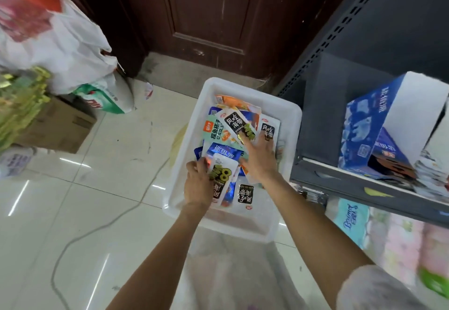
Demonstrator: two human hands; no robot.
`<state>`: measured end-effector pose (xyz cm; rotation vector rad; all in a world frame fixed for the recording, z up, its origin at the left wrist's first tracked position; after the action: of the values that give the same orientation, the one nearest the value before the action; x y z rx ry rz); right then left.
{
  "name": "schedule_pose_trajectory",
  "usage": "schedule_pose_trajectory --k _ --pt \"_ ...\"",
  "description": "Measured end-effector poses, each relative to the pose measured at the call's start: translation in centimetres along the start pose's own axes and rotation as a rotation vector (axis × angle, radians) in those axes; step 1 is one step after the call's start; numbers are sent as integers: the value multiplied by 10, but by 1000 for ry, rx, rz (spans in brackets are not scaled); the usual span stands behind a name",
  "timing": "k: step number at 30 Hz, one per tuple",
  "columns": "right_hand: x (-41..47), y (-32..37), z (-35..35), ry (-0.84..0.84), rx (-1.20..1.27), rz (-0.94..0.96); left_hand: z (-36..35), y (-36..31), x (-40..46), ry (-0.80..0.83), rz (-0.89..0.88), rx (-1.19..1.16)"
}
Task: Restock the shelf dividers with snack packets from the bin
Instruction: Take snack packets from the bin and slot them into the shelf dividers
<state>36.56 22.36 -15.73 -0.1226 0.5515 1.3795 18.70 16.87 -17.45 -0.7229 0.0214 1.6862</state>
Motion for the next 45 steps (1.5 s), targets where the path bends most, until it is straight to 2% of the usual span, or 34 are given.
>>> schedule_pose_trajectory --k 5,10,13,15,17,25,29,32,36,39,41,43,45 --pt "-21 13 8 -175 -89 92 -9 3 1 18 7 54" --pt "-23 21 13 -224 125 146 -8 -1 -4 -29 28 165" --pt "-13 4 16 -285 321 -51 -8 1 -5 -31 37 173" --pt "-7 -16 7 -236 478 -266 -9 3 -4 -30 38 178" --pt "-3 -26 3 -187 489 -358 -8 2 -4 -32 19 184" --pt "-3 -6 6 -137 360 -168 -1 0 2 -26 -16 142" --pt "-11 -14 9 -115 481 -241 2 0 5 16 -9 -79" --pt "-33 -25 25 -201 682 -329 17 -6 7 26 -26 -402" --pt "-77 -34 58 -329 935 -367 45 -6 6 51 127 -849" --pt "-106 -43 61 -349 1303 -454 52 -24 7 126 139 -985" --pt "-120 -42 59 -328 1544 -492 48 -44 2 249 125 -1073" --pt "-130 -40 61 -305 1655 -480 46 -66 -9 378 78 -1131" --pt "-138 -38 64 -295 1699 -461 51 -89 -20 432 -52 -1102"
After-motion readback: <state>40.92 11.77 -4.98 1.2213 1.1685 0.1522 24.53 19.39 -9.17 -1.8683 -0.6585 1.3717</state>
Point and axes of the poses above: each hand's wrist, its own x-axis towards the middle knuckle, its own z-axis out of the back of the hand, y = z × x, the point moved 10 cm from there along x, towards the middle knuckle, and after that the axes turned 10 degrees about x, right-handed, at the moved point
